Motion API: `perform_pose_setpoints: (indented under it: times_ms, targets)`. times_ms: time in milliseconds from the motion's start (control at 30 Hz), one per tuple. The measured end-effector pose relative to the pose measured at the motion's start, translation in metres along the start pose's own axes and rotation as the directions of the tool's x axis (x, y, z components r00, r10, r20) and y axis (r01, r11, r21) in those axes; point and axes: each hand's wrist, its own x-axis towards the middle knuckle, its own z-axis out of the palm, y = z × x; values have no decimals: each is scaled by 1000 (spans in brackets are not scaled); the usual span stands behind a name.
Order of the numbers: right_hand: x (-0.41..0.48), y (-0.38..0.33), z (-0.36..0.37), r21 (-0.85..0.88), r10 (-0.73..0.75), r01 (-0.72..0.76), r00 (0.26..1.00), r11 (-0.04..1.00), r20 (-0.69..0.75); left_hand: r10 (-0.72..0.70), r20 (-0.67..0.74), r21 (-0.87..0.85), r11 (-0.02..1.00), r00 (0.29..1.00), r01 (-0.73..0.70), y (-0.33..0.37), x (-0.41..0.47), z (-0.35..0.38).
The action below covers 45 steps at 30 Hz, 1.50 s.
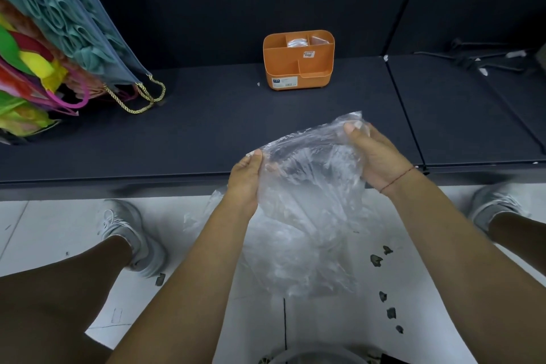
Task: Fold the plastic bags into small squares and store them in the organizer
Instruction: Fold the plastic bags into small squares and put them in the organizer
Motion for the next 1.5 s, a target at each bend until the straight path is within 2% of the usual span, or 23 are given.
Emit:
perform_pose_setpoints:
  times_ms: [100, 167, 267, 300, 367, 400, 467, 533, 600, 633, 700, 800, 900, 1033, 1200, 1500]
  targets:
    - [-1, 14, 4, -125, 131, -114, 982, 986, 137, -21, 0, -21, 1000, 1000, 21, -4, 0, -2]
    - [-2, 25, 5, -183, 155, -144, 987, 973, 46, -34, -51, -39, 999, 998, 32, -7, 3, -6]
    - [2, 29, 1, -217, 29, -61, 989, 974, -147, -65, -212, -62, 997, 975, 53, -7, 8, -12]
    - [3, 27, 2, -257, -16, -27, 986, 966, -165, -50, -279, -16, 999, 959, 48, -8, 12, -13]
    - [5, 22, 5, -326, -79, 28, 987, 945, -143, 66, -345, 85, 996, 936, -39, -5, 10, -13]
    - [5, 19, 7, -345, -92, 49, 990, 938, -110, 144, -314, 141, 985, 938, -104, -3, 7, -11]
    - [4, 12, 16, -384, -102, 81, 994, 920, -34, 265, -90, 264, 936, 960, -234, 9, 0, -1]
    - [4, 8, 26, -439, -97, 108, 994, 892, 47, 250, 195, 362, 880, 948, -307, 27, -8, 14]
    - [4, 4, 36, -465, -70, 119, 990, 877, 122, 214, 316, 380, 864, 924, -330, 38, -6, 25]
    - [4, 3, 38, -462, -48, 109, 989, 880, 143, 222, 304, 336, 885, 926, -322, 41, -4, 29]
    - [4, -1, 35, -466, 10, 60, 989, 883, 147, 246, 197, 210, 935, 949, -286, 44, 3, 26]
    - [5, -4, 11, -557, 54, -7, 996, 831, 69, 229, 27, 134, 964, 973, -230, 39, 17, 3]
    - [5, -2, -17, -504, 55, -59, 998, 862, -22, 139, -65, 47, 990, 988, -136, 30, 25, -24]
    - [3, 4, -28, -299, 44, -77, 992, 951, -116, 45, -135, -130, 989, 990, -63, 15, 28, -41]
    - [1, 8, -27, -54, 61, -68, 991, 996, -120, -27, -137, -155, 988, 990, 6, 5, 32, -55]
    - [6, 2, -41, 11, 69, -68, 996, 998, -57, -55, -199, -255, 967, 978, 2, 9, 41, -64]
